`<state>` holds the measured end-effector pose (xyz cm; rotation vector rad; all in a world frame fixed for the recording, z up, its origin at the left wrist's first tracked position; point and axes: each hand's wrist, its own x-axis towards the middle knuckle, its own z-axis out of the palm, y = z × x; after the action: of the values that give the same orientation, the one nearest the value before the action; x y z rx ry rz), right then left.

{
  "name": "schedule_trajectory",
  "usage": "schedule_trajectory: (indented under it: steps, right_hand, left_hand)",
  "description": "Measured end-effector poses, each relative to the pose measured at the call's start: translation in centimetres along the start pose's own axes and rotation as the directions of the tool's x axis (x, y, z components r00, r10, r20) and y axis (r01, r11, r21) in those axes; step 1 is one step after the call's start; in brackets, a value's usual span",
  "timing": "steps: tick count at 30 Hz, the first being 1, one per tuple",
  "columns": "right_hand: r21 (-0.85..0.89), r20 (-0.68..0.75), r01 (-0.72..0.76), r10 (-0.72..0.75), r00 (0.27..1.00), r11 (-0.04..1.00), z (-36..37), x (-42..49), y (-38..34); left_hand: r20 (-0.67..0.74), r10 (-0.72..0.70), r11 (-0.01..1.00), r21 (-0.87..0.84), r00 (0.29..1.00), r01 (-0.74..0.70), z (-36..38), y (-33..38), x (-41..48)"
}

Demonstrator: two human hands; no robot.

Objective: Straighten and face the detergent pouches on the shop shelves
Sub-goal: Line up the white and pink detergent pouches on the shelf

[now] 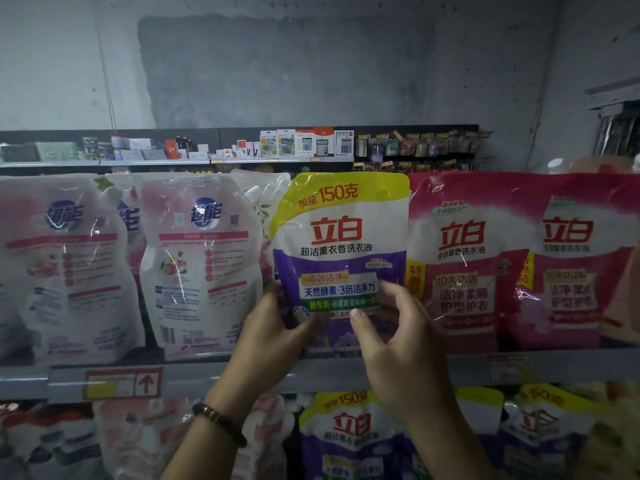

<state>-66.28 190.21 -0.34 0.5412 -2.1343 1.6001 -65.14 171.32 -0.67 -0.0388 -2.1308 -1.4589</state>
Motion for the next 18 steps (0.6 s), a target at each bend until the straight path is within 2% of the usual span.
schedule_trajectory:
  steps: [7, 12, 18]
  right_hand:
    - [0.098, 0.086, 0.001, -0.01, 0.996, 0.995, 3.1, -1.5, -1.7]
    - [0.182, 0.174, -0.04, 0.008, 0.985, 0.983, 5.9, -2.2, -3.2]
    - [0.27, 0.263, -0.073, 0.0, 0.965, 0.96, 9.4, -2.1, -4.5]
  left_hand:
    - [-0.04, 0.086, 0.996, 0.016, 0.996, -0.085, -2.3, 1.0, -2.5]
    - [-0.153, 0.144, 0.99, 0.029, 0.978, -0.141, -4.7, 0.9, -3.8]
    - [-0.402, 0.301, 0.937, 0.294, 0.865, -0.189, -8.2, -1.0, -4.2]
